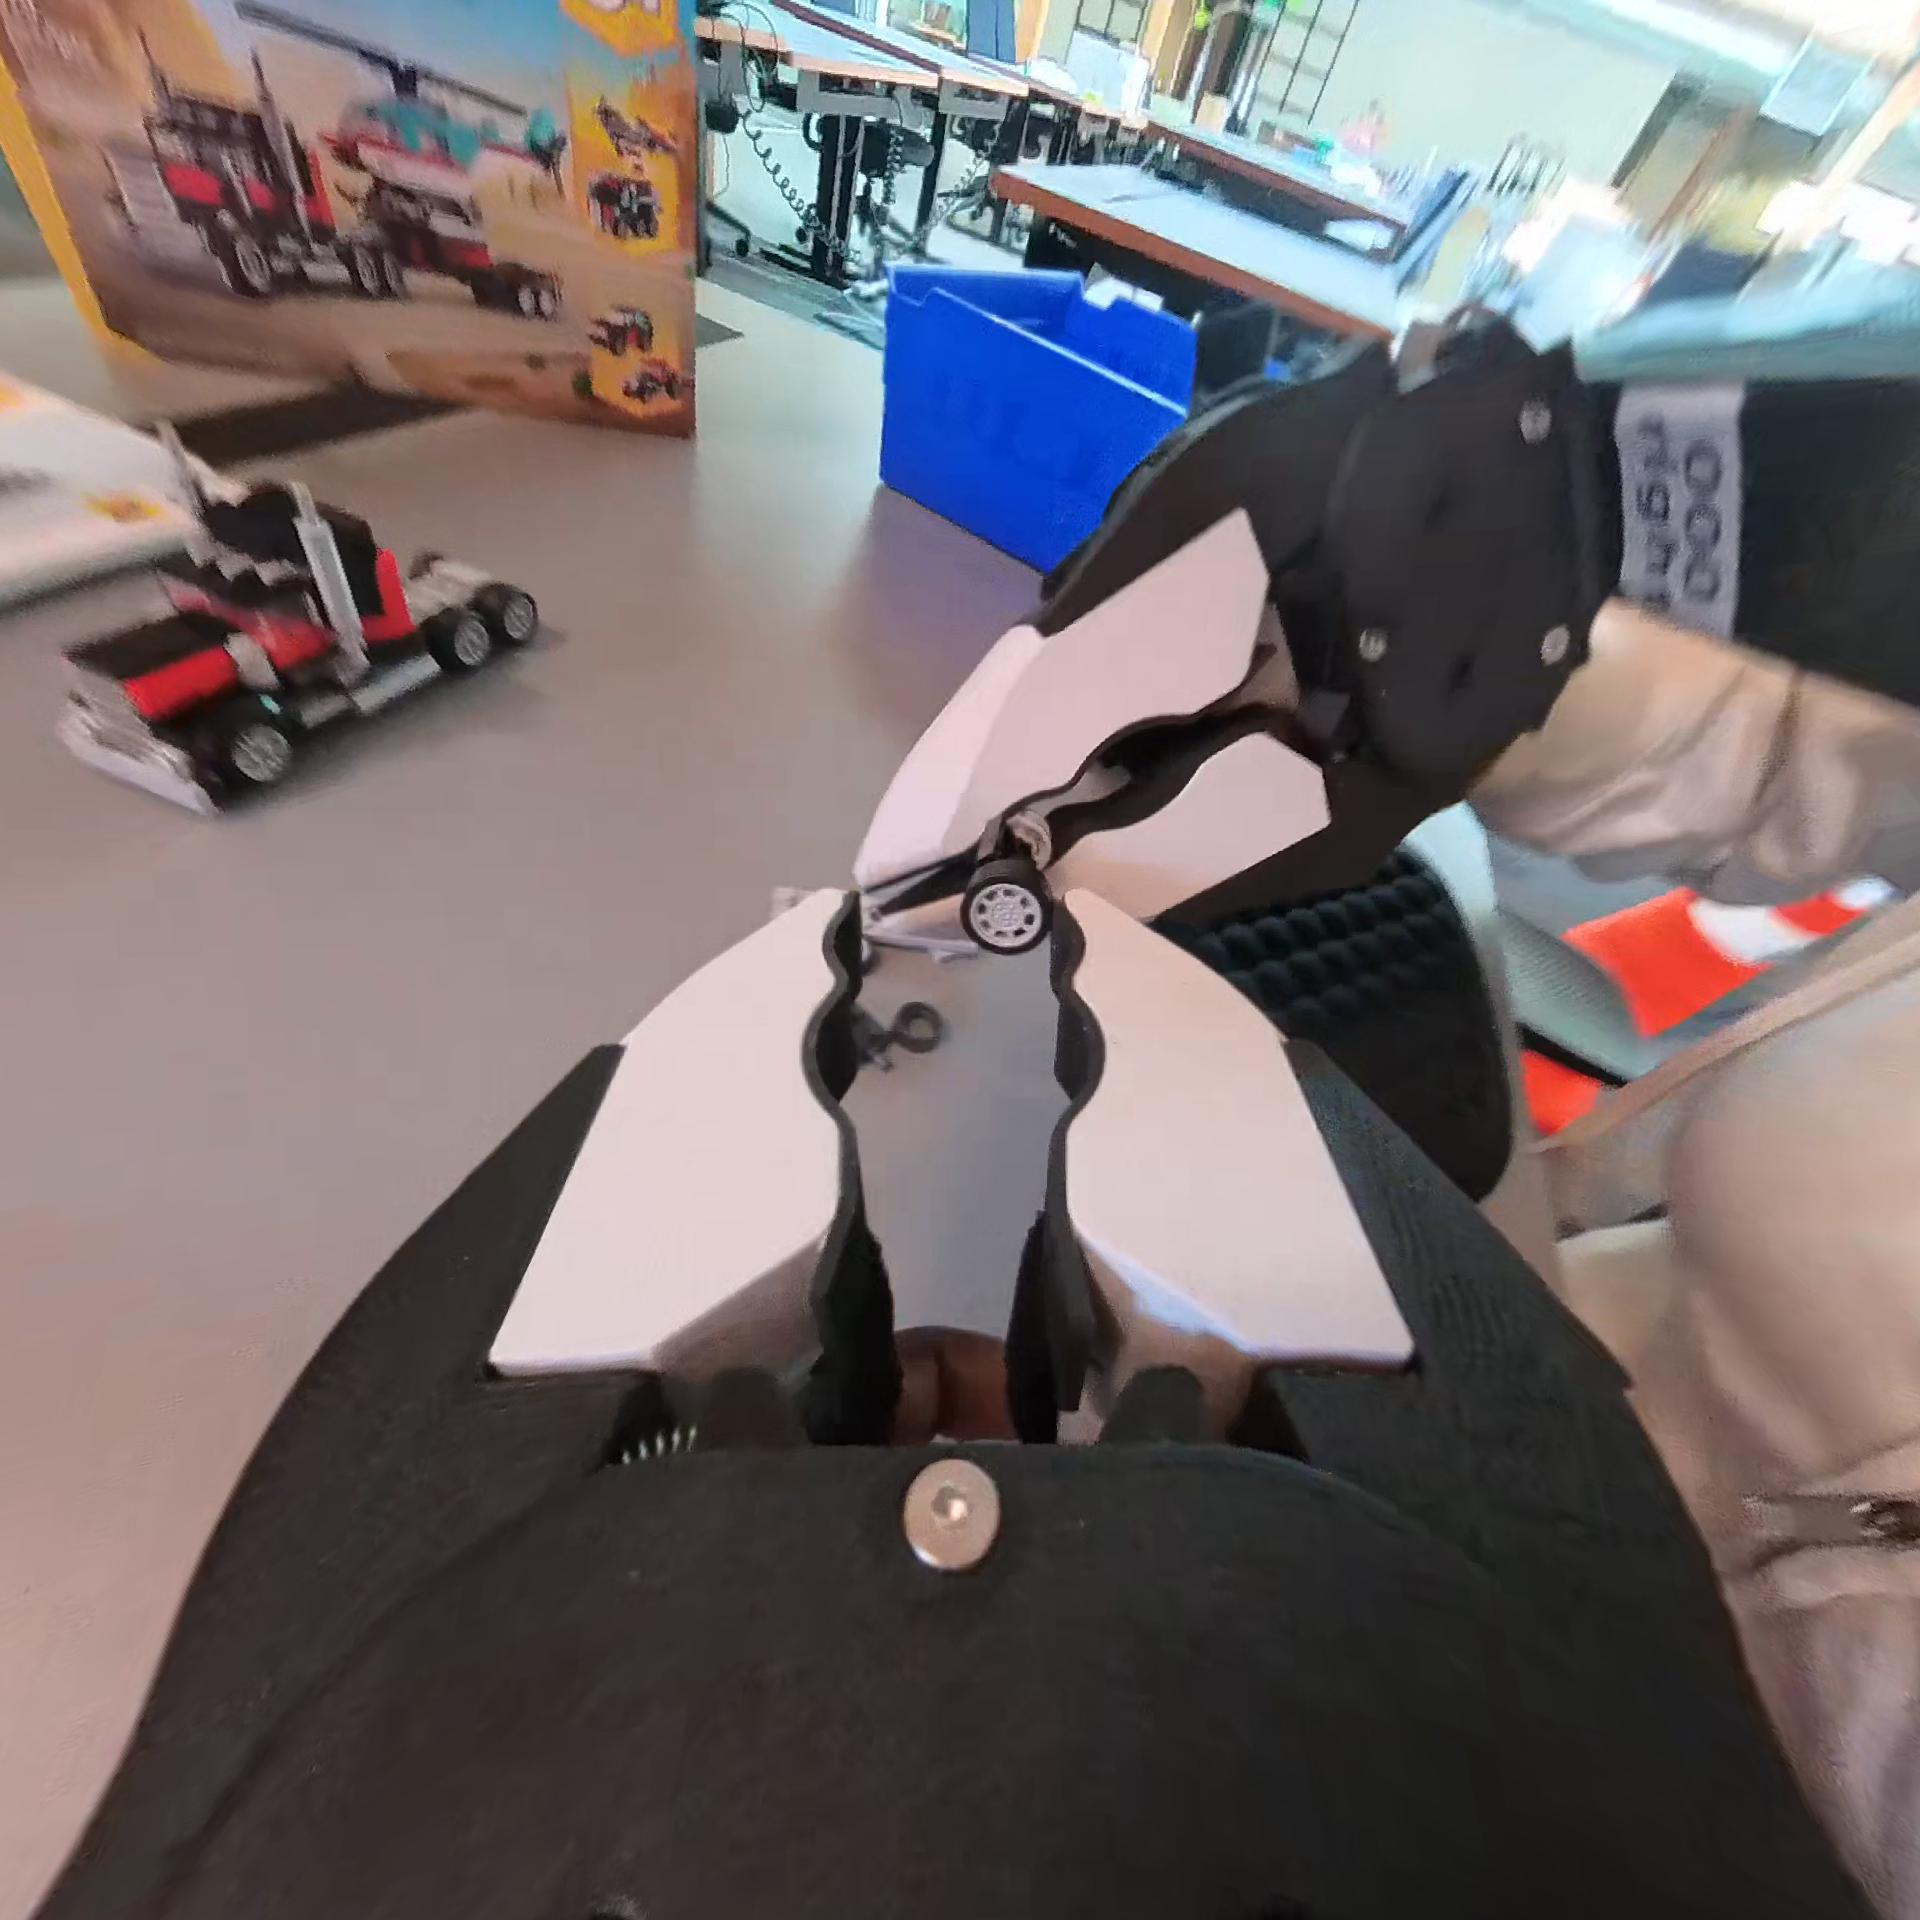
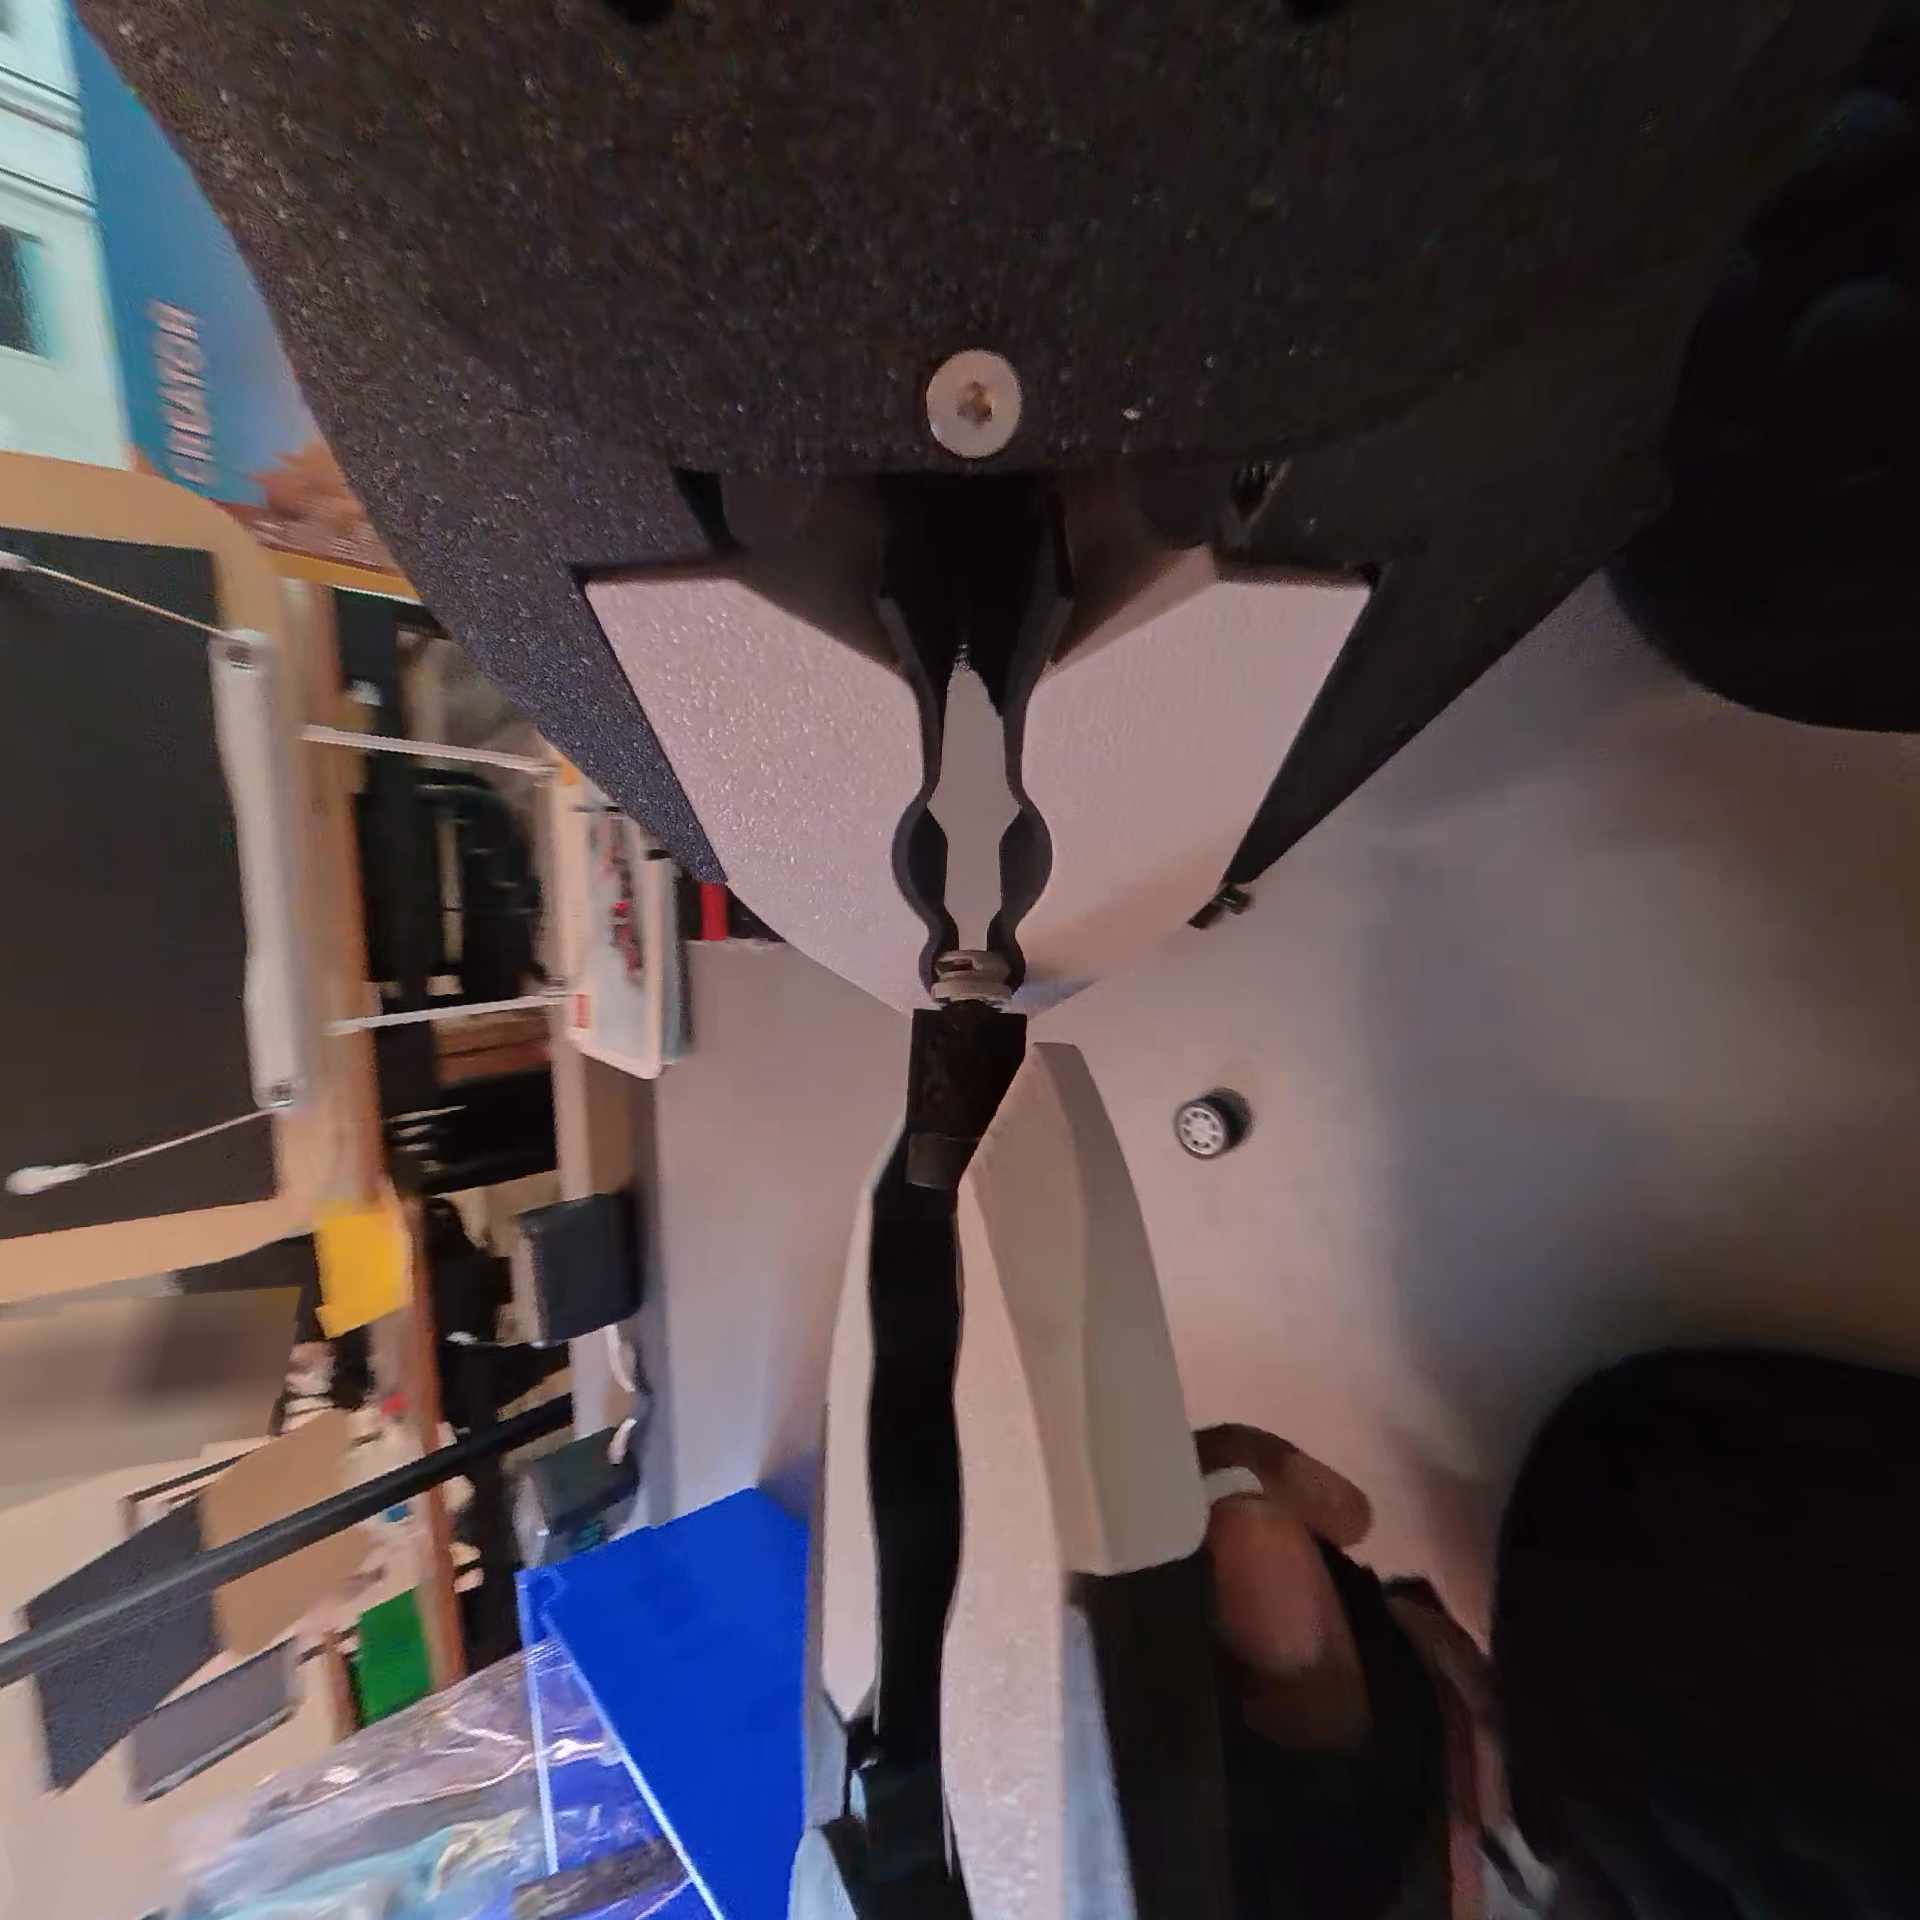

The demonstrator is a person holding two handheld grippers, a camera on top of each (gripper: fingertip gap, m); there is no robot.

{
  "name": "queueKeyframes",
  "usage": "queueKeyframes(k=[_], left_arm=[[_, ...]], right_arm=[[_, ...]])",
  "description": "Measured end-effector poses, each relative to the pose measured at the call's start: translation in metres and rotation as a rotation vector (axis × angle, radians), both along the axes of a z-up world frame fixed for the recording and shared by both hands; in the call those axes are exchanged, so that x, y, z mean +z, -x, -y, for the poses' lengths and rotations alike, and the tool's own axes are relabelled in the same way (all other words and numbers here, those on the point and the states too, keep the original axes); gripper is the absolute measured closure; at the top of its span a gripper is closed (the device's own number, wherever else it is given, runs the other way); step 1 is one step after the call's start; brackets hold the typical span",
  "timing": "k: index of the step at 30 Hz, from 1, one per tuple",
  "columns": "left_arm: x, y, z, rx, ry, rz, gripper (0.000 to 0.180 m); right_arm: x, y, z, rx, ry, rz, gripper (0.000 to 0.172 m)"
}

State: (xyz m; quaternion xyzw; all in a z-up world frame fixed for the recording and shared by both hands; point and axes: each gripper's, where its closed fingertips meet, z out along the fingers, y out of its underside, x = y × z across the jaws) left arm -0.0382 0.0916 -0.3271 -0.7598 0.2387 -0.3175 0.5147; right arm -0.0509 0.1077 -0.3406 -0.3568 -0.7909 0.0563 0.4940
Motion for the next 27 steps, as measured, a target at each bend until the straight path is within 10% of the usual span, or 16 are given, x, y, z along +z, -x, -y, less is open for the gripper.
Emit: queueKeyframes(k=[4,20,27], left_arm=[[0.009,-0.007,0.002,-0.008,0.067,0.188,0.165],[0.004,-0.006,-0.006,0.204,0.021,0.077,0.165],[0.025,-0.006,0.003,0.316,-0.354,-0.242,0.166]], right_arm=[[0.002,0.003,-0.002,0.004,-0.125,-0.025,0.167],[-0.004,0.013,-0.015,-0.12,-0.316,-0.023,0.163],[-0.032,-0.001,-0.035,-0.246,-0.185,0.1,0.164]])
